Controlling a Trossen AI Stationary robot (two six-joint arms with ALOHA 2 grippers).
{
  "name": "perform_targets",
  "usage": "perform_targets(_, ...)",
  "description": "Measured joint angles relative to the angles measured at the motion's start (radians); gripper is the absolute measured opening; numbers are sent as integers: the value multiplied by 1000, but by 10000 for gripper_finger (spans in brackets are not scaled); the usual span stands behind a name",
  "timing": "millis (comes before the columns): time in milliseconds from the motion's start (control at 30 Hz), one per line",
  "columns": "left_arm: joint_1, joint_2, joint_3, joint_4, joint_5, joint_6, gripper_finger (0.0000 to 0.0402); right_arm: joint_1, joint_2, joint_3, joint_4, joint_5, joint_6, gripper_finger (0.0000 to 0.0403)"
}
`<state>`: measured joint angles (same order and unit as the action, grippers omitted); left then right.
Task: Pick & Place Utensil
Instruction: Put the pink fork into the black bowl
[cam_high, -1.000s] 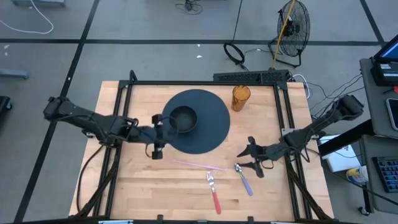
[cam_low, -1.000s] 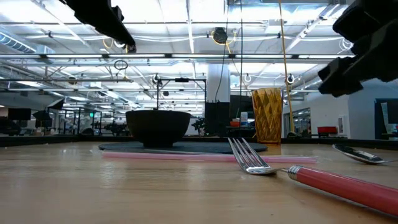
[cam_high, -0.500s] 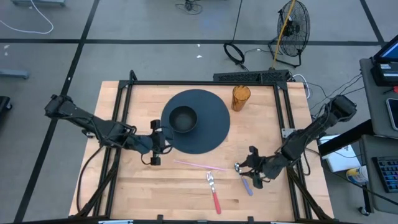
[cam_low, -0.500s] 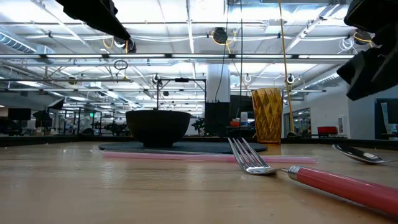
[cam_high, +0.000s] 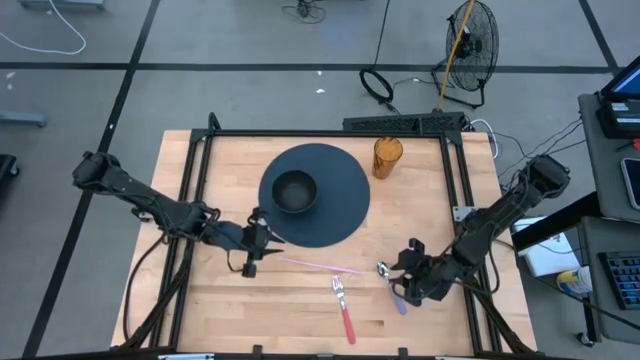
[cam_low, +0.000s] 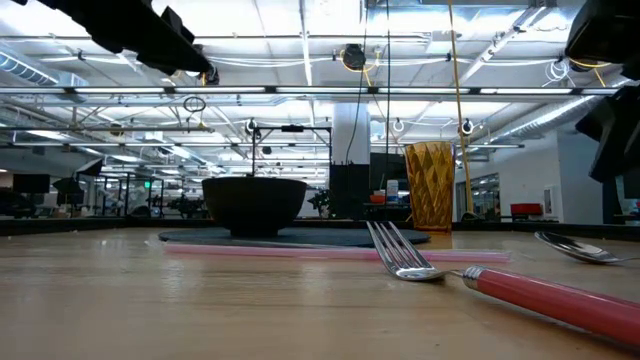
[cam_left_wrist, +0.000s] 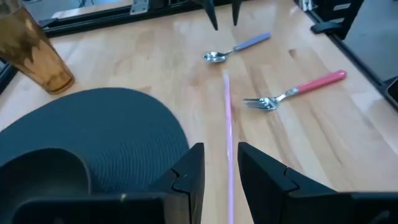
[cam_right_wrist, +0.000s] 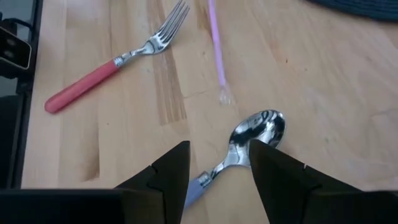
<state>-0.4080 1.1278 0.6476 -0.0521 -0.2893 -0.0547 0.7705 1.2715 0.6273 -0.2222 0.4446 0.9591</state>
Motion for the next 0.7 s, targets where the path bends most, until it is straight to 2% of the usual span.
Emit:
perform_targets(100,-9,18,0,34,12,12,102,4,4,0,-6,1,-16,163)
perform_targets(300,-22,148,1,202,99,83,102,4,4,0,-34,7,-26,160)
perform_targets(567,-22,188,-1,203,71,53,102,4,12,0,-34,-48,64,159)
perform_targets(633,-22,188,0,208,68,53,102,4,43,-1,1,-49,11,158)
perform_targets(700,-21,188,0,204,63,56,102,2,92,-2,111,-49,-95,155)
